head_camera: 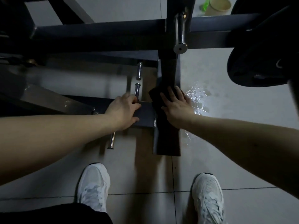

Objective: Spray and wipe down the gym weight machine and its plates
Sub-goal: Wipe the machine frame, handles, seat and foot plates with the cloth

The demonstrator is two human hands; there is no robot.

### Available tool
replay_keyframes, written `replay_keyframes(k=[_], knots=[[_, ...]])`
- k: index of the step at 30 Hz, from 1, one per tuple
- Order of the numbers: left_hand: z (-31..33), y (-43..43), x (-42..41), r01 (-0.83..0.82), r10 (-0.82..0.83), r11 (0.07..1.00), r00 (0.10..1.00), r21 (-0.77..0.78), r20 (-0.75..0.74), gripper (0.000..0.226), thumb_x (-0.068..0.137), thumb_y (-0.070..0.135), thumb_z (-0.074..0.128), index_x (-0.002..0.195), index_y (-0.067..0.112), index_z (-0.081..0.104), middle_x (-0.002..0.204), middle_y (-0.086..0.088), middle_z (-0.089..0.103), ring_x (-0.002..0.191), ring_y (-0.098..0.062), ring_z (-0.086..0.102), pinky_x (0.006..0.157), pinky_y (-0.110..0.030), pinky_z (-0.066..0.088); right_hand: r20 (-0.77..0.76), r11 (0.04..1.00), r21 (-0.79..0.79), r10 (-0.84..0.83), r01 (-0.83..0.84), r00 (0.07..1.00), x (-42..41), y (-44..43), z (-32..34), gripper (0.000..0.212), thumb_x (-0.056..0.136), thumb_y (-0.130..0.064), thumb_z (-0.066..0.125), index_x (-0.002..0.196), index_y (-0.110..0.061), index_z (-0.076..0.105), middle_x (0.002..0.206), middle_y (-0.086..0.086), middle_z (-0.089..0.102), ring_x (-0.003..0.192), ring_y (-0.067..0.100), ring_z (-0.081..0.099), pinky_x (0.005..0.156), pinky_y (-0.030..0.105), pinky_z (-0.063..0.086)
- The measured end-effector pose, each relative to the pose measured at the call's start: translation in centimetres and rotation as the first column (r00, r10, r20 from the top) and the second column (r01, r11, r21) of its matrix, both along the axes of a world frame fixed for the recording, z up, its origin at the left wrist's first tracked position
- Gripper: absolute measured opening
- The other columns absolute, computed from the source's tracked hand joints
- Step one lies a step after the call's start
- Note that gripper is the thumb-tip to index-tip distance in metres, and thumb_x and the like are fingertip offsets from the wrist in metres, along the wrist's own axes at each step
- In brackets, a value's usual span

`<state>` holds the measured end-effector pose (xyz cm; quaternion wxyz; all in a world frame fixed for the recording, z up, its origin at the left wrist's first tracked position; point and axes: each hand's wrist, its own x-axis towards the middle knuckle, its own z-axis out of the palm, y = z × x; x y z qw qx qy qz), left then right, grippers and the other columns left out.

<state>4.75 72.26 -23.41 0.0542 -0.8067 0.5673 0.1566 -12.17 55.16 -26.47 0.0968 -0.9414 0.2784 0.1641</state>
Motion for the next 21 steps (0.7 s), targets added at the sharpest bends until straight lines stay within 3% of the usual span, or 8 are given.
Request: replay_keyframes(k=[7,10,15,17,19,21], knots=[[0.5,0.9,-0.5,-0.043,0.043,0.999,0.999,-0.004,-0.008,0.068,0.087,0.057,0.067,0.147,0.029,0.050,0.143,-0.004,0.044,0.128,-0.028,0.044,0.106,-0.047,0.045,0.063,0.999,-0.026,0.036,-0.034,0.997,-1.3,1.8,0.1,0.057,0.105,-0.039,0.027,0.160,-0.025,0.027,0.172,0.002,0.010,0.157,0.028,0.005,0.116,0.050,0.020],[0.5,1.5,-0.7,-0.074,0.074,0.997,0.997,0.007,-0.014,0.069,0.088,0.057,0.067,0.149,0.032,0.047,0.145,-0.002,0.043,0.129,-0.028,0.044,0.107,-0.047,0.044,0.138,0.981,0.017,0.191,-0.195,0.972,-5.7,6.3,-0.1,0.059,0.097,-0.037,0.032,0.153,-0.021,0.045,0.167,0.006,0.027,0.152,0.033,0.026,0.108,0.053,0.032],[0.5,1.8,-0.6,-0.081,0.082,0.997,0.996,0.013,-0.030,0.069,0.090,0.055,0.065,0.152,0.032,0.043,0.148,-0.001,0.039,0.133,-0.027,0.039,0.110,-0.046,0.041,0.100,0.919,0.045,0.386,-0.392,0.917,-7.6,6.1,-0.1,0.057,0.097,-0.041,0.037,0.152,-0.029,0.046,0.166,0.000,0.031,0.151,0.027,0.032,0.105,0.047,0.034],[0.6,1.7,-0.5,-0.075,0.075,0.997,0.997,0.022,-0.025,0.070,0.090,0.056,0.065,0.152,0.032,0.043,0.147,-0.001,0.039,0.133,-0.028,0.040,0.110,-0.046,0.040,0.082,0.940,-0.005,0.341,-0.342,0.937,-4.7,3.2,0.0,0.055,0.100,-0.037,0.040,0.155,-0.030,0.041,0.168,-0.001,0.027,0.153,0.027,0.026,0.110,0.052,0.031],[0.7,1.8,-0.6,-0.065,0.066,0.997,0.998,0.033,-0.022,0.070,0.090,0.056,0.065,0.151,0.031,0.044,0.148,-0.002,0.040,0.132,-0.029,0.039,0.111,-0.046,0.039,0.045,0.984,-0.013,0.178,-0.177,0.983,-1.1,0.3,0.4,0.055,0.104,-0.034,0.039,0.159,-0.032,0.030,0.171,-0.003,0.015,0.156,0.026,0.013,0.118,0.052,0.020],[0.9,2.2,-0.6,-0.074,0.075,0.997,0.997,0.028,-0.020,0.069,0.090,0.055,0.065,0.151,0.031,0.045,0.148,-0.003,0.040,0.131,-0.030,0.040,0.110,-0.045,0.039,0.023,0.994,-0.057,0.090,-0.089,0.996,0.9,-0.9,0.6,0.055,0.105,-0.035,0.039,0.159,-0.032,0.028,0.171,-0.003,0.012,0.153,0.029,0.013,0.118,0.050,0.017]])
